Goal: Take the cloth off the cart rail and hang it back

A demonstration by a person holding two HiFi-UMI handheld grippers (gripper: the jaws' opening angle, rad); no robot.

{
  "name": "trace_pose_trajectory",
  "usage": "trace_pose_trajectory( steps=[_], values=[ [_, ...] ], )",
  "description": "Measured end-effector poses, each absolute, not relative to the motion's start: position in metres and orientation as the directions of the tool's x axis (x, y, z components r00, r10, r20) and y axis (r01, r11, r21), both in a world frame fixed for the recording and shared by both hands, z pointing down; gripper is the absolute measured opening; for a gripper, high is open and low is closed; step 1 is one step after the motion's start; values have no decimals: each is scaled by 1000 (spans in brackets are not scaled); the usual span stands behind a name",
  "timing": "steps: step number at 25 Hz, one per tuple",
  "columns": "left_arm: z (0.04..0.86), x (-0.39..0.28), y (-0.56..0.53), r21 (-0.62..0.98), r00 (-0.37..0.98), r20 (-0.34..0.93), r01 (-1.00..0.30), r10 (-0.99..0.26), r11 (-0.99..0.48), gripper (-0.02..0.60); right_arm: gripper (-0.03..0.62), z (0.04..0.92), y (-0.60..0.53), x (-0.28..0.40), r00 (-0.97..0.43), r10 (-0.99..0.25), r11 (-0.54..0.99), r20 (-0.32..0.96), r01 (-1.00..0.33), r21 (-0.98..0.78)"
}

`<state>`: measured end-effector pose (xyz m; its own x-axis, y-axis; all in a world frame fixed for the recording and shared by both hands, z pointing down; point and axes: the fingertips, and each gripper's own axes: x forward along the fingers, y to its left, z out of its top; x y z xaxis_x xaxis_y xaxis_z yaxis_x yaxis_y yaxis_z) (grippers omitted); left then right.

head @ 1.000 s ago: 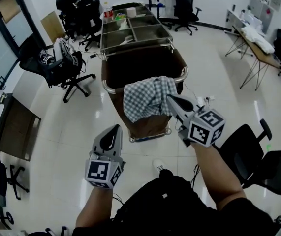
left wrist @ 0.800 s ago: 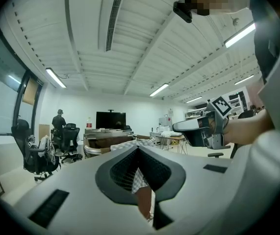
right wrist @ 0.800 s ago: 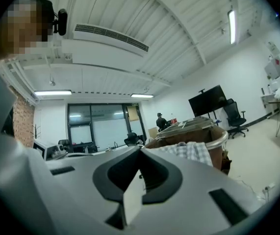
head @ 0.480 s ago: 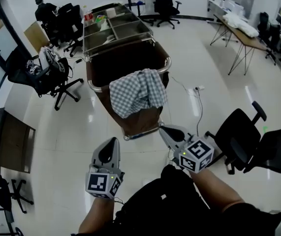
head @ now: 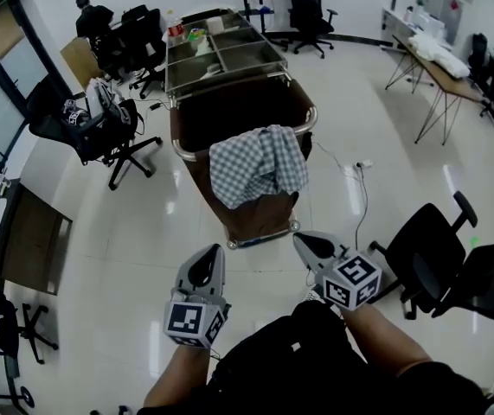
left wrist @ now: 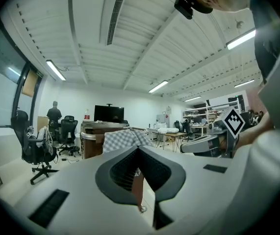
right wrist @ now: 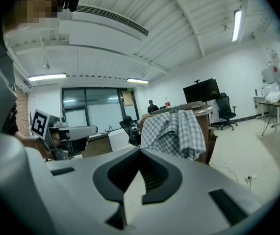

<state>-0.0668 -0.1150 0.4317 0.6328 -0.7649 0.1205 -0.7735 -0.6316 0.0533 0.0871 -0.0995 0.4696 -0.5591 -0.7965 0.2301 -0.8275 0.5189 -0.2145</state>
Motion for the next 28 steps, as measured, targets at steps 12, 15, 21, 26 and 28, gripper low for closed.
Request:
trace_pose_trajectory(
  steps=[12,15,21,26,28],
  values=[
    [431,-70,-111,69,627,94,-779,-774,-623,0,2,448,-108,76,-573,-785,553,235,-820,-149],
    [431,-72,-113,74,628,95,-778,-772,-624,0,2,447,-111,73,-575,-783,558,239,-818,-140],
    [432,-69,-117,81,630,107,-776,-769,-625,0,2,447,-114,79,-561,-793,540,239,-828,-150],
    [431,-67,-118,76,634,105,-774,-766,-629,0,2,449,-116,82,-556,-799,534,231,-831,-157],
    [433,-66,-117,82,635,111,-772,-764,-630,0,2,449,-116,80,-560,-796,538,231,-829,-155]
  ],
)
